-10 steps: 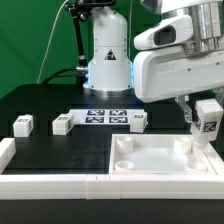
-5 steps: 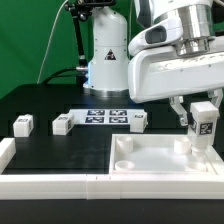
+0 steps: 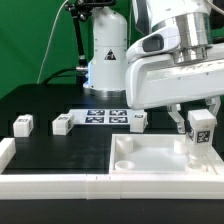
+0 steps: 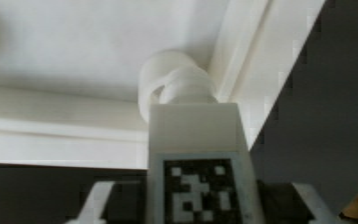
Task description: Assemble one leg
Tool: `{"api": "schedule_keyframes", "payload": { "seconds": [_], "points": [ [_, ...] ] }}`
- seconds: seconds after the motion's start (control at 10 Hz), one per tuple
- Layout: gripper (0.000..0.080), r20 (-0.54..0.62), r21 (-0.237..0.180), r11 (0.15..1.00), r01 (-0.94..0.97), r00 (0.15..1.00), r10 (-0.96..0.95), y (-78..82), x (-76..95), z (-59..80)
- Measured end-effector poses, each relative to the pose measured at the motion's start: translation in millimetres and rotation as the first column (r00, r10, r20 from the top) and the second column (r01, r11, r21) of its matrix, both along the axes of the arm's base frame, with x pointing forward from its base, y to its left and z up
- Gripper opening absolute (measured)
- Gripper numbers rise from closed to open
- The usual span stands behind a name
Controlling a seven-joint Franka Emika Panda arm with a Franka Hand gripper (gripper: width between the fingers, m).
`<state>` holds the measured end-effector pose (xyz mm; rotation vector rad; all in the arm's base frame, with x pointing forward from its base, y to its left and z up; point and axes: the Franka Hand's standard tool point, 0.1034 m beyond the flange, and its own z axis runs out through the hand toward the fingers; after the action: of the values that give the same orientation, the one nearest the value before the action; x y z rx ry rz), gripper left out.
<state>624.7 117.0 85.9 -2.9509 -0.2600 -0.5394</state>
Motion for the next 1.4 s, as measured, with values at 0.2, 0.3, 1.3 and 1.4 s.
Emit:
{"api": "schedule_keyframes", "payload": {
  "seconds": [0.2, 0.3, 1.3, 1.4],
  "points": [
    [0.0290, 0.027, 0.003, 1.000, 0.006, 1.000, -0.006, -0.1, 5.7, -2.5],
    [0.0290, 0.021, 0.004, 1.000, 0.006, 1.000, -0.006, 0.4, 4.7, -7.6],
    [0.0583, 0.086, 0.006, 1.000, 0.016, 0.996, -0.016, 1.0, 6.6, -13.5],
    [0.0629, 0.086, 0.006, 1.000, 0.016, 0.996, -0.016, 1.0, 6.6, -13.5]
  ]
}}
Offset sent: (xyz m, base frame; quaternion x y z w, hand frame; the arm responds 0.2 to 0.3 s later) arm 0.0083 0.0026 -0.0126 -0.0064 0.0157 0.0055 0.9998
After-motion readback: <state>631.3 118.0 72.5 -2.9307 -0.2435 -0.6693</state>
